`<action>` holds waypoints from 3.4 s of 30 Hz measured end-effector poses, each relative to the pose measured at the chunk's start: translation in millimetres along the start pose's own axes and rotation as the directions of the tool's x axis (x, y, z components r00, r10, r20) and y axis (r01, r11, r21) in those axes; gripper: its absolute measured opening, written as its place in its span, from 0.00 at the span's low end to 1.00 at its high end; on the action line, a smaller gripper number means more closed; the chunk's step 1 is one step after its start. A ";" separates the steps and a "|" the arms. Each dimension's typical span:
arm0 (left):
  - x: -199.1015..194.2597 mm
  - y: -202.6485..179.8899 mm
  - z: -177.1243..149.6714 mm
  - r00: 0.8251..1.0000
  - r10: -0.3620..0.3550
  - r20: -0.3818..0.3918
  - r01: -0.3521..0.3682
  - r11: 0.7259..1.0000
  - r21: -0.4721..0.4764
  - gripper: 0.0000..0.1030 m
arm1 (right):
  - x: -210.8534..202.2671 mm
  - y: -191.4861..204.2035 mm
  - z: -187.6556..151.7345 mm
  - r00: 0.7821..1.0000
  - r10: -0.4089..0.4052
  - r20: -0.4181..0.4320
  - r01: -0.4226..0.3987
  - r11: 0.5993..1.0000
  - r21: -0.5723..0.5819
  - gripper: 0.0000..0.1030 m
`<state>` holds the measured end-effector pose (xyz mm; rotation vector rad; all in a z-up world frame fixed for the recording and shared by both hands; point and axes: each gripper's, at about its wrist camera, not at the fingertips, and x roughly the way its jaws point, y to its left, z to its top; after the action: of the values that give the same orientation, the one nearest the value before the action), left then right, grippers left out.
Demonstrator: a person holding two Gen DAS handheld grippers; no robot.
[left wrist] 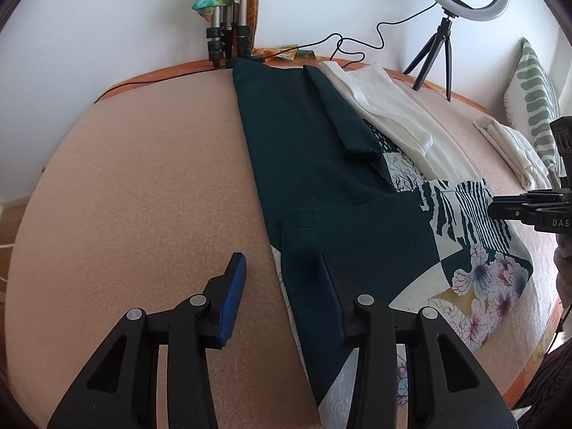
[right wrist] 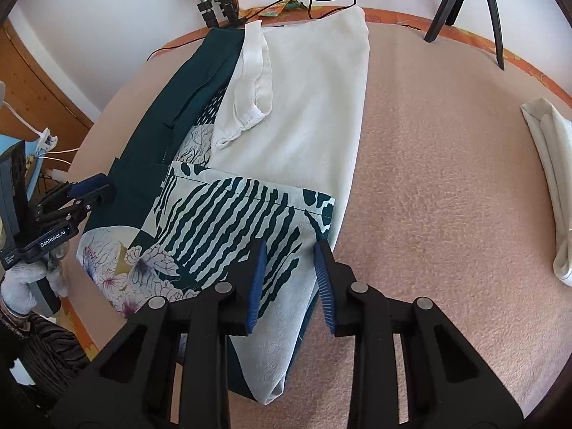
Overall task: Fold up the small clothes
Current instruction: 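Lift the hem end with both tools and carry it toward the collar end, then lay the hem end near the collar and open both tools, then close both tools on the collar end of the doubled strip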
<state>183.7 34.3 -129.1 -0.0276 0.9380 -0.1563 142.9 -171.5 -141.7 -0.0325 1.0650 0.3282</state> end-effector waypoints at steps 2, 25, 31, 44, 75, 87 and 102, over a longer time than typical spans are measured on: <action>-3.0 9.4 4.0 1.000 0.005 0.014 -0.005 0.999 -0.035 0.38 | -3.1 -4.6 3.1 0.999 -0.042 0.004 0.041 0.999 0.014 0.27; 58.9 70.7 154.1 0.981 -0.157 0.114 0.173 0.973 -0.154 0.57 | 16.5 -92.4 176.9 0.976 0.078 0.204 -0.116 0.976 0.182 0.42; 97.7 84.6 179.2 0.979 -0.176 0.107 0.195 0.957 -0.212 0.57 | 49.1 -102.4 205.3 0.977 0.075 0.198 -0.111 0.978 0.177 0.42; 136.1 86.5 205.9 0.966 -0.239 0.098 0.257 0.935 -0.246 0.44 | 100.3 -96.7 236.0 0.985 0.054 0.162 -0.079 0.985 0.151 0.37; 159.2 72.4 235.1 0.993 -0.103 0.062 0.113 0.977 -0.180 0.18 | 107.3 -108.5 254.9 0.983 0.097 0.159 -0.122 0.980 0.155 0.19; 126.2 89.9 235.3 0.971 -0.177 0.159 0.210 0.952 -0.221 0.02 | 83.4 -106.9 252.0 0.964 0.139 0.226 -0.176 0.972 0.155 0.04; 16.8 73.7 217.9 0.945 -0.212 0.248 0.249 0.960 -0.130 0.02 | -21.6 -69.4 219.3 0.927 0.200 0.316 -0.233 0.970 0.067 0.04</action>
<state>377.8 95.1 -20.3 -0.3003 0.7092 -0.2887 339.9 -202.6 -24.9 0.2254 0.7744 0.4616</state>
